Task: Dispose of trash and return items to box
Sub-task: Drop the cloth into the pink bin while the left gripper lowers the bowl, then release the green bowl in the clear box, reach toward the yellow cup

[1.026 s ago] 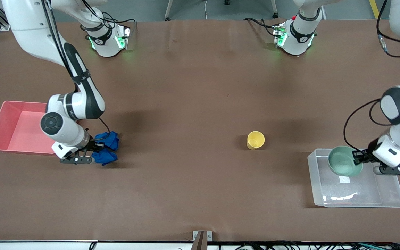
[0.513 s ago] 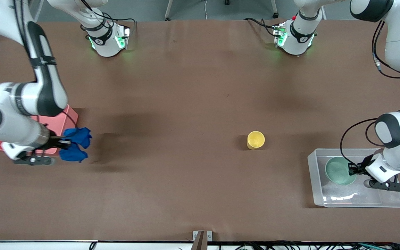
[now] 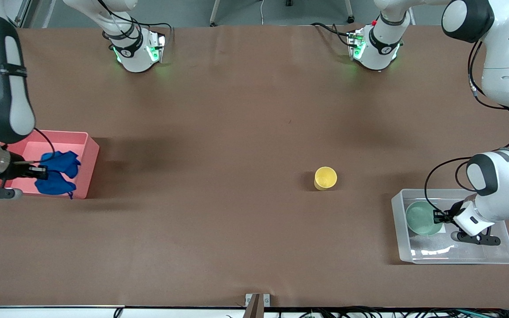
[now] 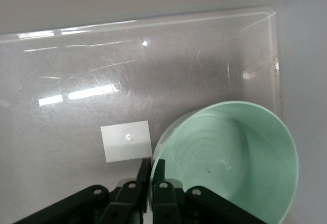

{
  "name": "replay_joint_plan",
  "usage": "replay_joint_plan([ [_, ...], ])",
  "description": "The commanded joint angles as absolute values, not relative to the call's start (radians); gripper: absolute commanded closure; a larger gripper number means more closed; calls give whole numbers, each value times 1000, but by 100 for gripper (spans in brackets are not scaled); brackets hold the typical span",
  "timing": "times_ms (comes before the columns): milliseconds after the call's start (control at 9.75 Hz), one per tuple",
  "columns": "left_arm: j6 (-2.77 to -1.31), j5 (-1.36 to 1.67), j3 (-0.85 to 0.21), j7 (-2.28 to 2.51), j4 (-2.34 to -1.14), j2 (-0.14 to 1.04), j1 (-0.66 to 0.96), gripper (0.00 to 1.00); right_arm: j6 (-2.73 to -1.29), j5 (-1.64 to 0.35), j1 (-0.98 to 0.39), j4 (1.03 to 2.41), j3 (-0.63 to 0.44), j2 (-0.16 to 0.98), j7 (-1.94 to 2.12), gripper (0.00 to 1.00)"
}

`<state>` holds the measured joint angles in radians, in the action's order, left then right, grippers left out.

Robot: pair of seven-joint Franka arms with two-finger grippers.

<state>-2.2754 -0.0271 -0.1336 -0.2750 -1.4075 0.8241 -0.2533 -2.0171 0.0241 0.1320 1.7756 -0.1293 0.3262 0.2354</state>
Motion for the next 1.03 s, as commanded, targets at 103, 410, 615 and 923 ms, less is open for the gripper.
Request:
replay_joint_plan([
  [103, -2270, -37, -133, -284, -1374, 855, -258, 15, -2036, 26, 213, 1827, -112, 328, 261, 96],
  [410, -2098, -40, -146, -214, -1397, 699, -242, 0, -2141, 26, 230, 1880, -114, 380, 261, 95],
  [615, -1959, -41, -198, 2, -1463, 583, -192, 0, -2158, 26, 230, 1875, -112, 399, 259, 75],
  [923, -1959, -43, -310, 200, -1644, 460, -170, 0, -2148, 26, 224, 1833, -112, 397, 250, 8],
])
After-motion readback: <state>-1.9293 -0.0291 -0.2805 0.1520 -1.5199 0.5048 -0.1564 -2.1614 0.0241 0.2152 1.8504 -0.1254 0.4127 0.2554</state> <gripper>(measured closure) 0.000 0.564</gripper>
